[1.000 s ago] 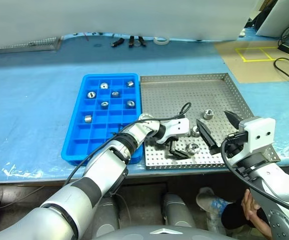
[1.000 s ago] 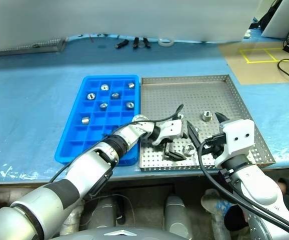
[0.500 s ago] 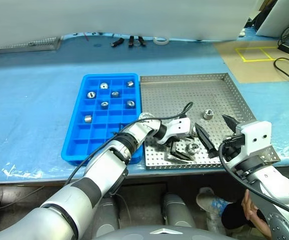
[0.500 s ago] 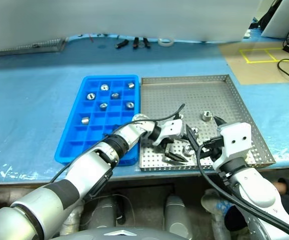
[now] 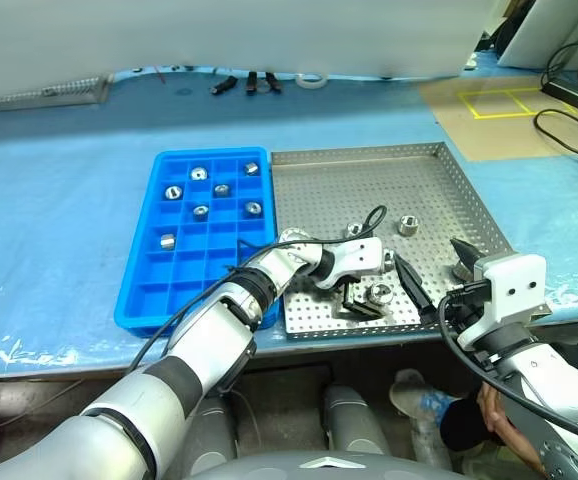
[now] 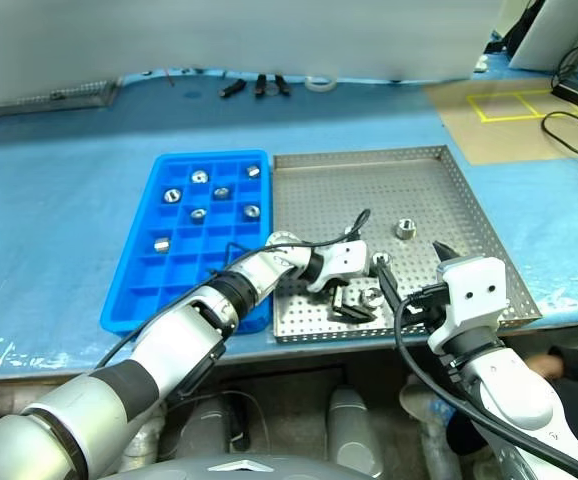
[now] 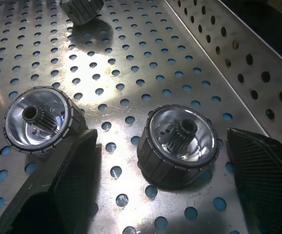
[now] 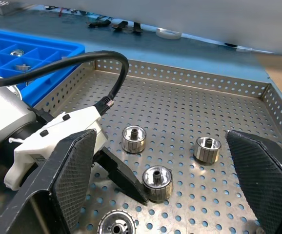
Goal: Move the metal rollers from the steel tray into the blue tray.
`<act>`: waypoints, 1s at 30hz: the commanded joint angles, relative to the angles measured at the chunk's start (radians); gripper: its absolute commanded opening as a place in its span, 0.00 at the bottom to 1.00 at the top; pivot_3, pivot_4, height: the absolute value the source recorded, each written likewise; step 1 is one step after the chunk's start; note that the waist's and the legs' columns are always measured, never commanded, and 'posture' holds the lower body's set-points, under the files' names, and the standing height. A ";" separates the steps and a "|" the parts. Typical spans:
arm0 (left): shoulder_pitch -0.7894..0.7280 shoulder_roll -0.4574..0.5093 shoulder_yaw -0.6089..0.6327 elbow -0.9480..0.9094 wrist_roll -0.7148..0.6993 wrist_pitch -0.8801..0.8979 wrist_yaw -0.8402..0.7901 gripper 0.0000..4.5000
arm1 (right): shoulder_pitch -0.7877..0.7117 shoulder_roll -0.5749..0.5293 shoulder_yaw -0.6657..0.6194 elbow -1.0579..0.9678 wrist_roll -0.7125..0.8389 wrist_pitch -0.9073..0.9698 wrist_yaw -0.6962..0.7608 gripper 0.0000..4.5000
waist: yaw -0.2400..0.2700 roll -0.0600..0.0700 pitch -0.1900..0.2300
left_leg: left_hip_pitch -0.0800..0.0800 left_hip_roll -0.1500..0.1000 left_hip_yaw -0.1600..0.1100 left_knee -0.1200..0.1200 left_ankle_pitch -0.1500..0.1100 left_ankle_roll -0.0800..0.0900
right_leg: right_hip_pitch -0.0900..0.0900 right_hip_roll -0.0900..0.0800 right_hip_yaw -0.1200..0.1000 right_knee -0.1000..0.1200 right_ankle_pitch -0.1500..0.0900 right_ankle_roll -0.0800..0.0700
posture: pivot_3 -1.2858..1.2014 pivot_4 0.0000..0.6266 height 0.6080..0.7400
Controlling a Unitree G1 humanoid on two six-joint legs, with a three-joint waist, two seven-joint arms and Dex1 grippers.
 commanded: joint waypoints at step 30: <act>-0.018 -0.020 0.188 -0.226 -0.157 0.096 0.049 0.38 | -0.282 -0.026 0.025 0.069 0.069 0.051 0.114 1.00 | -0.025 0.000 0.000 | -0.002 -0.001 0.000 0.004 -0.002 0.003 | 0.001 -0.002 -0.001 0.000 0.003 -0.006 | 0.33 0.24 1.00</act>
